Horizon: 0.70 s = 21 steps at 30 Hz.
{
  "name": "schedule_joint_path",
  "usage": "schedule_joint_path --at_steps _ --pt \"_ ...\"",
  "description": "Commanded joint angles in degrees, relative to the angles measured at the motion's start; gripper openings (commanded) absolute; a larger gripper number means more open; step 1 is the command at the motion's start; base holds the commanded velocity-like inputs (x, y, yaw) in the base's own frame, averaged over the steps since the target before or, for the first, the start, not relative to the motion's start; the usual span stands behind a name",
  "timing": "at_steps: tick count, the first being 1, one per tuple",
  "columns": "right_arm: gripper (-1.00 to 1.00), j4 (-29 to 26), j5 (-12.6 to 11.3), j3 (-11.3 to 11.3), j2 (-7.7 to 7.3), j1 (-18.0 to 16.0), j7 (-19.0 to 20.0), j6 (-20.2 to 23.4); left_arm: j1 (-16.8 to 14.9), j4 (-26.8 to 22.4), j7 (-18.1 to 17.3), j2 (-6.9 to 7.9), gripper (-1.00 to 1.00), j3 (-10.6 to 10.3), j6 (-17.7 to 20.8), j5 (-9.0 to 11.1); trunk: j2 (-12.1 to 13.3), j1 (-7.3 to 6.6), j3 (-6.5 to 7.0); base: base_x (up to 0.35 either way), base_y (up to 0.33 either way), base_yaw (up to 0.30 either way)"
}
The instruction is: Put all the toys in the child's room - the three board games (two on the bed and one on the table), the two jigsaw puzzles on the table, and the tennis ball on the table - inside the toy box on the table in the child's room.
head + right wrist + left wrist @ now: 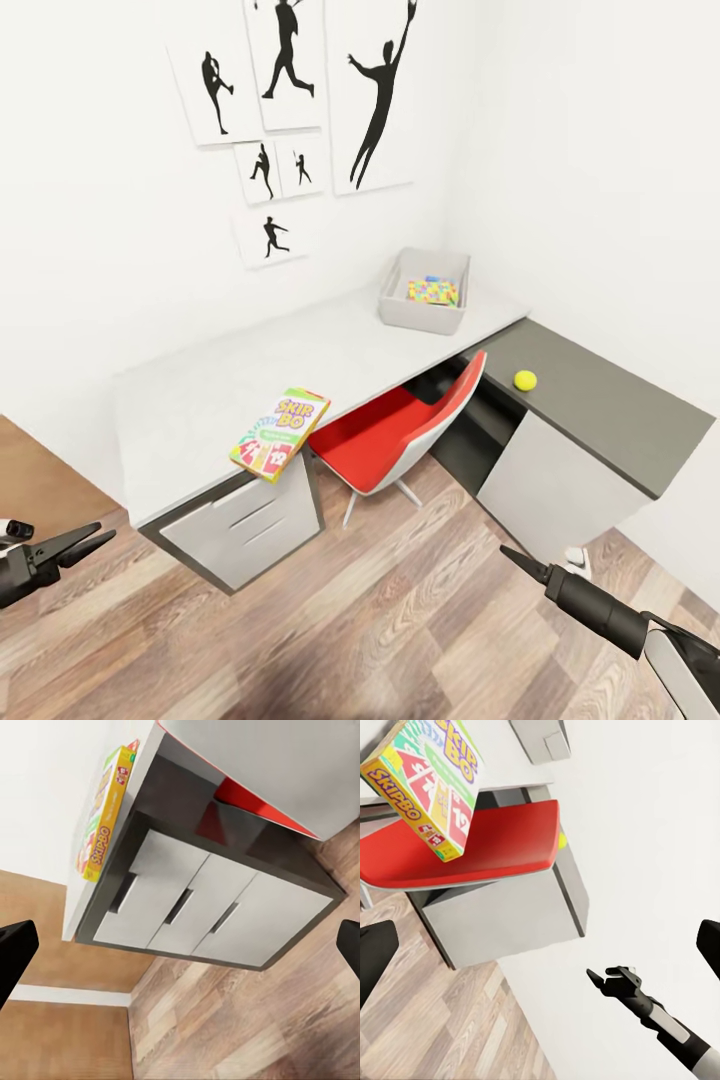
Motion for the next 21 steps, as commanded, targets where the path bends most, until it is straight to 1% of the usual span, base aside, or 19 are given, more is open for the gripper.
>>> schedule_joint_path --at_steps 1,21 --pt "1.00 0.0 -0.4 0.0 -0.01 0.0 0.0 0.5 0.0 0.0 -0.2 0.01 1.00 0.0 0.6 -0.1 -0.1 0.03 0.00 0.000 0.000 0.000" --pt "1.00 0.0 -0.2 0.0 0.02 0.0 -0.1 0.5 0.0 0.1 -0.2 0.01 1.00 0.0 0.6 -0.1 -0.1 0.03 1.90 0.000 0.000 0.000"
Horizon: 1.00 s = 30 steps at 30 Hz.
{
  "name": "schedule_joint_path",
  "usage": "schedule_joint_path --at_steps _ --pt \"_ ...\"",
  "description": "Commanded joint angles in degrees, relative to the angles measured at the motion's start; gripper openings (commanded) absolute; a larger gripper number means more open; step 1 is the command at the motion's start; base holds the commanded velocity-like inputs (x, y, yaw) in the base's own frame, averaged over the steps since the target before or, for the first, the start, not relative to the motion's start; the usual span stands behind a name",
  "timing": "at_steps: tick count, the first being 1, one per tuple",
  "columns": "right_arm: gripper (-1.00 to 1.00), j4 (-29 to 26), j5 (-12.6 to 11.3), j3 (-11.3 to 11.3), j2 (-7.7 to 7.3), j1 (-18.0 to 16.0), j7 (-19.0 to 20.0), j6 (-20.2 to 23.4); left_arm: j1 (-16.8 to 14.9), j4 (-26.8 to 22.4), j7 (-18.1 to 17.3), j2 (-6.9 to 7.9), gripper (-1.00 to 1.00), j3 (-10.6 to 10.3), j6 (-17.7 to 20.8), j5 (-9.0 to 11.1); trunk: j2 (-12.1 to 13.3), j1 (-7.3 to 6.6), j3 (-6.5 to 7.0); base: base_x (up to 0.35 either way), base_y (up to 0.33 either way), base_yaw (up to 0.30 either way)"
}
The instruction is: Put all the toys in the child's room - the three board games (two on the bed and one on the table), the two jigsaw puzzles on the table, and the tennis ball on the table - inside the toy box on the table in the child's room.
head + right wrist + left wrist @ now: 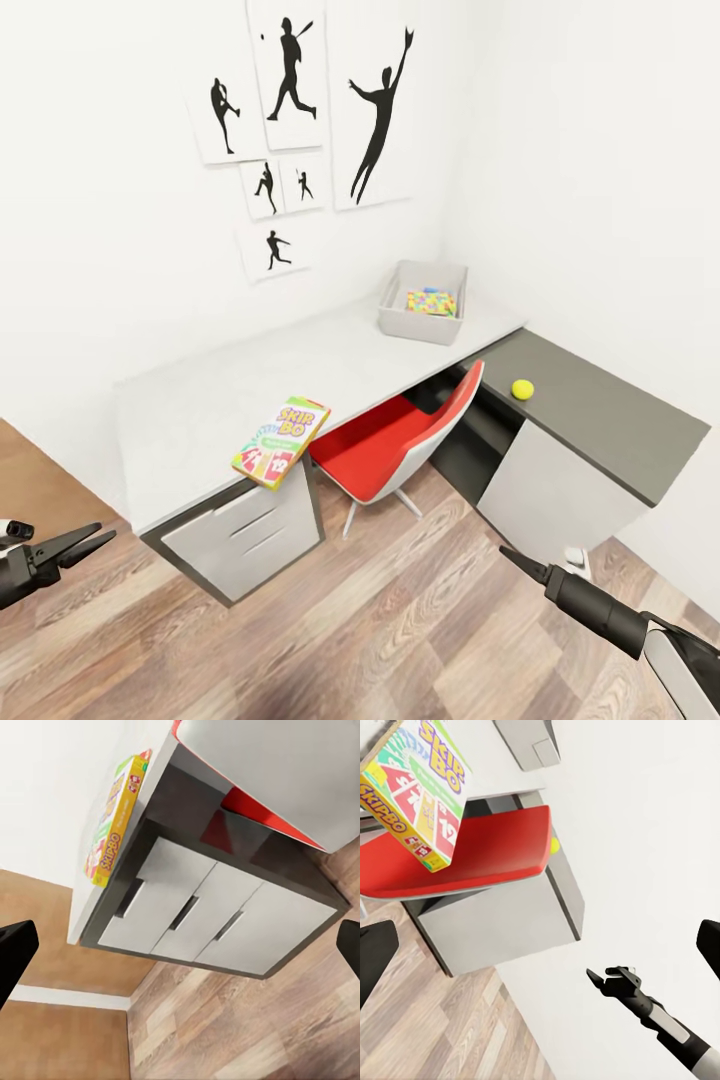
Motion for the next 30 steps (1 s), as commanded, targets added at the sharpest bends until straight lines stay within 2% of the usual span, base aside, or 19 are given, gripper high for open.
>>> schedule_joint_path --at_steps 1,30 --pt "1.00 0.0 -0.4 0.0 -0.01 0.0 0.0 0.5 0.0 0.0 -0.2 0.01 1.00 0.0 0.6 -0.1 -0.1 0.03 0.00 0.000 0.000 0.000" --pt "1.00 0.2 -0.4 0.0 -0.01 -0.1 -0.1 0.4 0.0 0.1 -0.2 0.01 1.00 0.0 0.7 -0.5 -0.1 0.03 2.75 0.000 0.000 0.000"
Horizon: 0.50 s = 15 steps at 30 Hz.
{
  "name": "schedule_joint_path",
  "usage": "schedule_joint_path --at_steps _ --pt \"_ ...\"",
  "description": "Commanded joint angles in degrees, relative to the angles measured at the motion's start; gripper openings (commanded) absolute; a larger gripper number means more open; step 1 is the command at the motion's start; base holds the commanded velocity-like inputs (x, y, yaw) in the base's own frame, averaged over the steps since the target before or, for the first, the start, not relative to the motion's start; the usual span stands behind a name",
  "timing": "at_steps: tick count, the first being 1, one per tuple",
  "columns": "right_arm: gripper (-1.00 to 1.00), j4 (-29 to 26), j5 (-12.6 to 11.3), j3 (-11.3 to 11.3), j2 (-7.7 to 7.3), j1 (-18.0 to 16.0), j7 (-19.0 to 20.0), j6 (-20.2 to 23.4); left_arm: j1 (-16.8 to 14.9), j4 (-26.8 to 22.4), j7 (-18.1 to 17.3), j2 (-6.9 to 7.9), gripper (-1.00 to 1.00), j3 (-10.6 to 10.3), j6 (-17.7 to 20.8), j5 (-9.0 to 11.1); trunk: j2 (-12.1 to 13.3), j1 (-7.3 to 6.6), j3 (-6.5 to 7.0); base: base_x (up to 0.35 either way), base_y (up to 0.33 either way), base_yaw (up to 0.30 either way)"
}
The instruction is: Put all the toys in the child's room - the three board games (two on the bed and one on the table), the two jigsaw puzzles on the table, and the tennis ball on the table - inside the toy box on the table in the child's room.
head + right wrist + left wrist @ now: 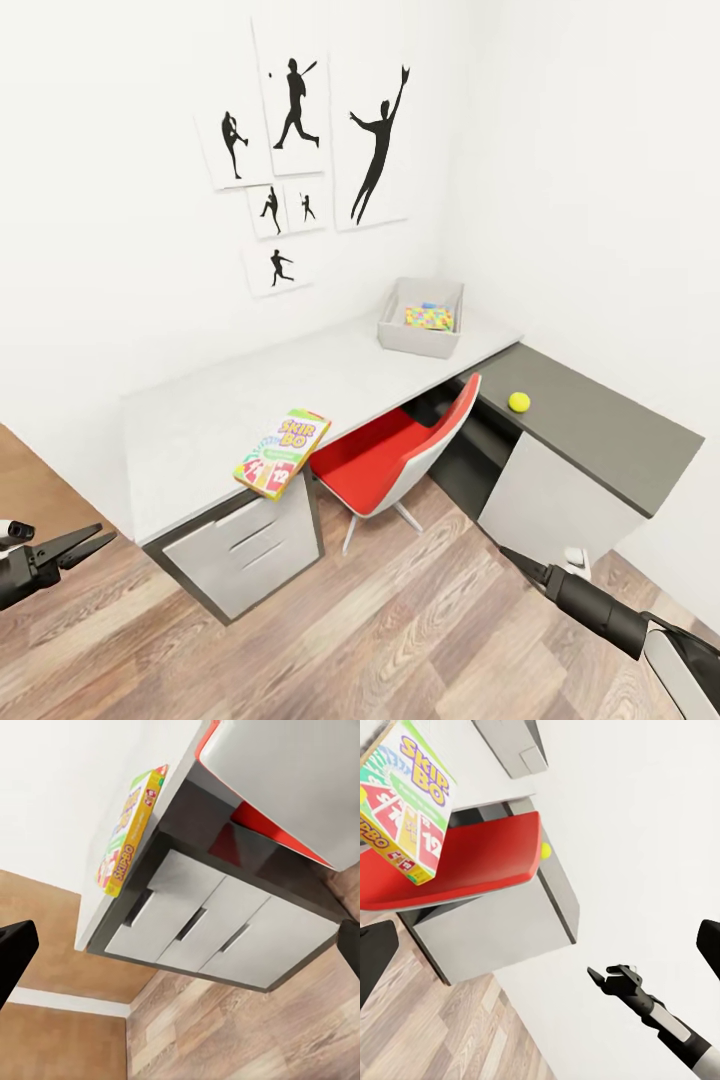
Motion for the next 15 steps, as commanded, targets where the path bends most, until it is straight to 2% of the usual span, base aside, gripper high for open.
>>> schedule_joint_path --at_steps 1,15 --pt "1.00 0.0 -0.4 0.0 -0.01 0.0 0.0 0.5 0.0 0.0 -0.2 0.01 1.00 0.0 0.6 -0.1 -0.1 0.03 -0.01 0.000 0.000 0.000" --pt "1.00 0.0 -0.4 0.0 -0.01 0.0 0.0 0.5 0.0 0.0 -0.2 0.01 1.00 0.0 0.8 -0.1 -0.1 0.03 1.32 0.000 0.000 0.000"
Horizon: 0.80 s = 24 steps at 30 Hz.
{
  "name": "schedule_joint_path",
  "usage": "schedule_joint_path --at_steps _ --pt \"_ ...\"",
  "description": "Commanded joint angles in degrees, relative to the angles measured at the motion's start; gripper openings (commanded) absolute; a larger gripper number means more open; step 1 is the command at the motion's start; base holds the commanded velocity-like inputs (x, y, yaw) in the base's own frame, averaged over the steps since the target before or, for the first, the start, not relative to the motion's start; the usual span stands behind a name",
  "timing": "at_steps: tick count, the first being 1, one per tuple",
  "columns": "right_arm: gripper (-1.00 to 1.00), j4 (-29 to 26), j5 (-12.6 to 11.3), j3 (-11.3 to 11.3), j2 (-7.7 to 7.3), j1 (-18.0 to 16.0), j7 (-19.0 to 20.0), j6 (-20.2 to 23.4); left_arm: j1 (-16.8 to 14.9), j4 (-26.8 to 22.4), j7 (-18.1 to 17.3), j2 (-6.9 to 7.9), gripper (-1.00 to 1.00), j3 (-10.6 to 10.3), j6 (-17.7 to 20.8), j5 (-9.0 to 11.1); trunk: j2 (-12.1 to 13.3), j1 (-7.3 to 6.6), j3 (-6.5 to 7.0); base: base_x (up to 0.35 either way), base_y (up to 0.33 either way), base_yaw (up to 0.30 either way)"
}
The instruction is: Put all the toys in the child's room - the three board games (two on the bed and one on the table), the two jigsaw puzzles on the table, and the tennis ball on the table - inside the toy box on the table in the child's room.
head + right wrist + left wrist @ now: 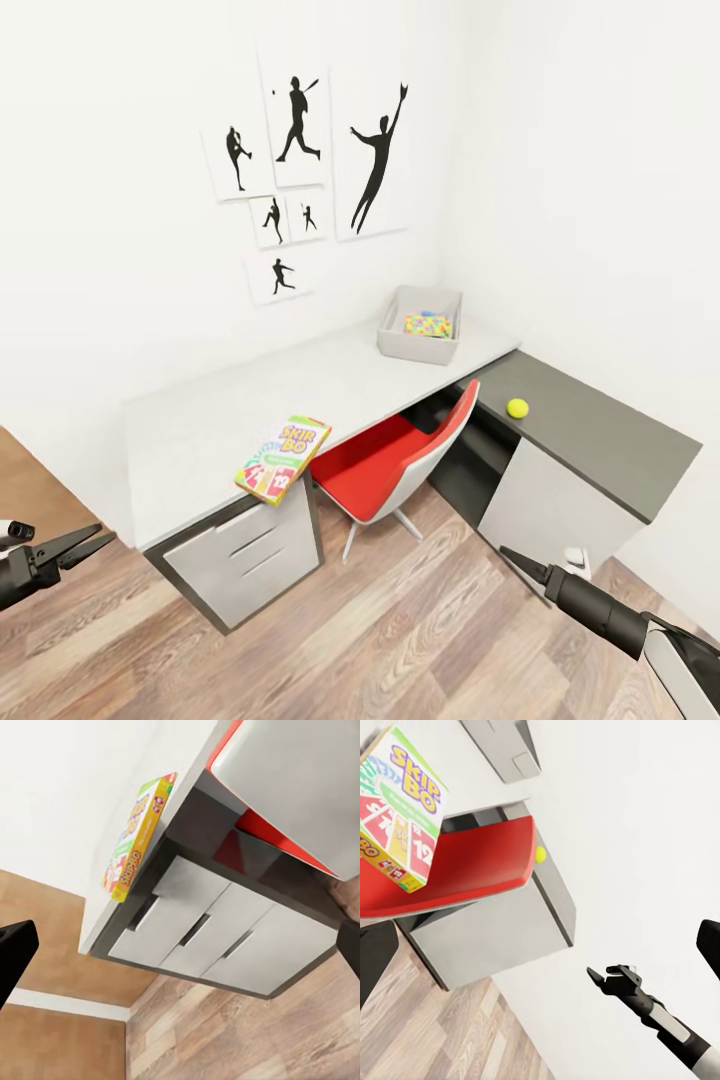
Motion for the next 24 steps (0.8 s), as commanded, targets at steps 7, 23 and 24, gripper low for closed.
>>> schedule_joint_path --at_steps 7,23,24 --pt "1.00 0.0 -0.4 0.0 -0.01 0.0 0.0 0.4 -0.1 0.0 -0.2 0.01 1.00 0.0 0.6 0.0 -0.1 0.03 0.56 0.000 0.000 0.000" --pt "1.00 0.0 -0.4 0.0 -0.01 0.0 0.1 0.4 -0.1 0.0 -0.2 0.01 1.00 0.0 0.7 0.0 -5.7 3.11 -0.44 0.000 0.000 0.000" --pt "1.00 0.0 -0.4 0.0 -0.01 0.0 0.2 0.4 -0.1 0.0 -0.2 0.01 1.00 0.0 0.7 0.0 -6.1 3.33 -0.52 0.000 0.000 0.000"
